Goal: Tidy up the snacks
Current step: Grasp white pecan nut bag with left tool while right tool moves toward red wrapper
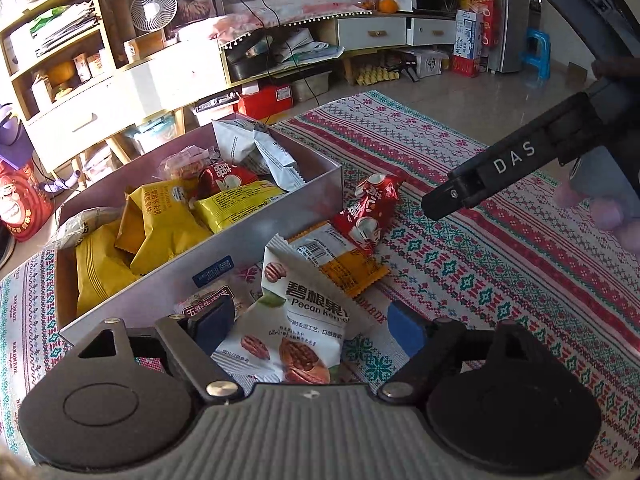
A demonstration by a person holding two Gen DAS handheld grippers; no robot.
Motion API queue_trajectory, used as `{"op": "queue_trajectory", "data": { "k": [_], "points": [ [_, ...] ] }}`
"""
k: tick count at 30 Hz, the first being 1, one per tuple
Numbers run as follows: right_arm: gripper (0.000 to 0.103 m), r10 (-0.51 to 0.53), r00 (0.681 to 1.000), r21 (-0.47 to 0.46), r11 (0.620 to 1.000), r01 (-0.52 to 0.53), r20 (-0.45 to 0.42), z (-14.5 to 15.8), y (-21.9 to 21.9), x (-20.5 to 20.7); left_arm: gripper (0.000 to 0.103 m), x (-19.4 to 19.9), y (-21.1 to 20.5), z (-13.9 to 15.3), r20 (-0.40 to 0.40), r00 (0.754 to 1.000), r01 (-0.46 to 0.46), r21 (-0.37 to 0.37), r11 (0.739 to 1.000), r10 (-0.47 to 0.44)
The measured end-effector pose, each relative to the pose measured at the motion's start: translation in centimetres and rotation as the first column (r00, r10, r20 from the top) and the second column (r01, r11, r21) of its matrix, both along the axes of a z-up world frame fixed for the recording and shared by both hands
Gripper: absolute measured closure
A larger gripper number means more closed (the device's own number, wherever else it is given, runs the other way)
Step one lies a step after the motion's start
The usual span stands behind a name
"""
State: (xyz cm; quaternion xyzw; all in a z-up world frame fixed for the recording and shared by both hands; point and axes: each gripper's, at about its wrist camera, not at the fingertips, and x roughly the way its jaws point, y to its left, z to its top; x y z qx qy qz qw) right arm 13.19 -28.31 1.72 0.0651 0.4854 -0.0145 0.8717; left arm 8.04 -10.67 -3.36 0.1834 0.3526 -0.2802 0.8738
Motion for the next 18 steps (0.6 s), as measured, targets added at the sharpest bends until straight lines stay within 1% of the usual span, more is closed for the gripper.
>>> {"op": "queue_trajectory", "data": {
  "k": [2, 4, 9, 14, 18],
  "points": [
    [0.002, 0.001, 1.0, -0.001, 1.0, -0.001, 0.01, -0.2, 0.0, 0.4, 0.028, 0.0, 0.1, -0.2, 0.009, 1.0, -0.012, 0.022, 1.0, 0.012],
    [0.002, 0.009, 1.0, 0.011, 1.0, -0.01, 0.017, -0.3, 0.1, 0.9, 0.041, 0.3, 0.5, -0.2, -0.022, 0.999, -0.031, 0.015, 0.999, 0.031],
    [0.003, 0.029, 0.999, 0.052, 0.998, -0.031, 0.025, -0.4, 1.1, 1.7, 0.041, 0.1, 0.8, -0.1, -0.046, 0.997, -0.062, 0.008, 0.998, 0.062],
    [0.007, 0.049, 0.997, 0.05, 0.997, -0.051, 0.052, -0.7, 2.2, 2.2, 0.041, 0.1, 1.3, 0.4, -0.112, 0.987, -0.116, -0.011, 0.993, 0.114],
    [0.023, 0.048, 0.998, 0.046, 0.998, -0.05, 0.046, -1.6, 2.9, 2.6, 0.042, -0.1, 1.9, 0.6, -0.137, 0.981, -0.139, -0.01, 0.99, 0.137]
  ]
}}
